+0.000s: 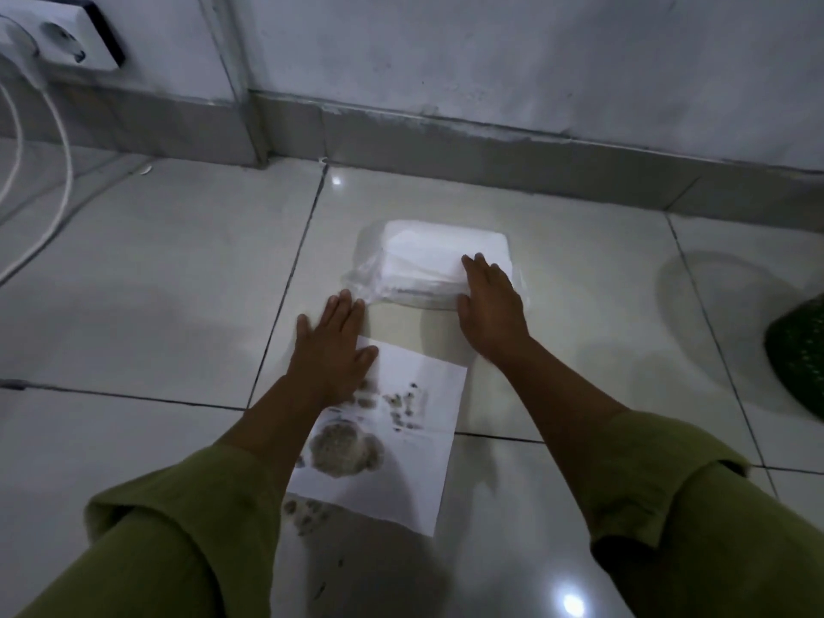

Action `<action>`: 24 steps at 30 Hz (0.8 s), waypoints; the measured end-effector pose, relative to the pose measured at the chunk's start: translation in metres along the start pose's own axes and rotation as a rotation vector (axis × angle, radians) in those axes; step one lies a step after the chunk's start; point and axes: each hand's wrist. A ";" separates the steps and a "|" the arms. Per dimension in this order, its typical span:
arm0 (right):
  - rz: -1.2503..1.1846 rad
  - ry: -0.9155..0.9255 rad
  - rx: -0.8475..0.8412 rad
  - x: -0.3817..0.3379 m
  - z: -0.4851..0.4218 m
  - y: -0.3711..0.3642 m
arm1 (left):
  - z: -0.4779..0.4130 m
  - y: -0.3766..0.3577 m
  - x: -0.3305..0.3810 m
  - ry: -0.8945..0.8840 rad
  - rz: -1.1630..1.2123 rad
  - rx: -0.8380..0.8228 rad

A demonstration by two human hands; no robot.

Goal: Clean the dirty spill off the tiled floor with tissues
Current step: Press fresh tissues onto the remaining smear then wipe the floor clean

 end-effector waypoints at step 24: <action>-0.114 0.005 0.553 -0.034 -0.001 0.047 | -0.003 0.033 0.002 -0.006 -0.182 -0.187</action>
Point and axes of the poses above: each hand's wrist, its own z-axis away from the middle knuckle, its own y-axis out of the back of the hand, x = y × z, and after that the axes turned 3 degrees about y, right-handed
